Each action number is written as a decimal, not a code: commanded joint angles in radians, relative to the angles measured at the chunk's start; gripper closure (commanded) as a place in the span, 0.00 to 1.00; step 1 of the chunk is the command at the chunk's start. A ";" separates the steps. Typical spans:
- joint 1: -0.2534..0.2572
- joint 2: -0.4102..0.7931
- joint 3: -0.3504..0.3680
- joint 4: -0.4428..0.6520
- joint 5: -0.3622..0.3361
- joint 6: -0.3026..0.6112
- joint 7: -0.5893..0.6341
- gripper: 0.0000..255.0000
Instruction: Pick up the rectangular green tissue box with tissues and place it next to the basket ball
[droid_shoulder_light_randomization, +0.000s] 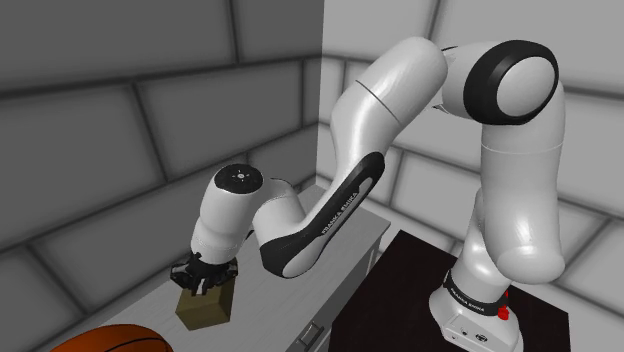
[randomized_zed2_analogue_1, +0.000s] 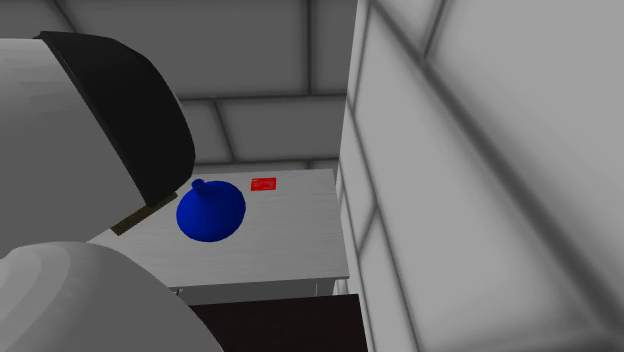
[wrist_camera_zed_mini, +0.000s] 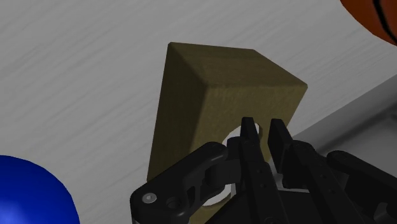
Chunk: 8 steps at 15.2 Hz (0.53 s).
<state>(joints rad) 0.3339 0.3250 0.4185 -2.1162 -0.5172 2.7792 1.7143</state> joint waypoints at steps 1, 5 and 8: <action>0.000 0.000 0.000 0.000 0.000 0.000 0.000 1.00; 0.000 0.000 0.000 0.000 0.000 0.000 0.000 0.00; -0.019 -0.036 0.023 -0.018 0.034 -0.014 -0.024 0.00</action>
<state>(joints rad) 0.3244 0.3061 0.4310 -2.1253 -0.5002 2.7705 1.7023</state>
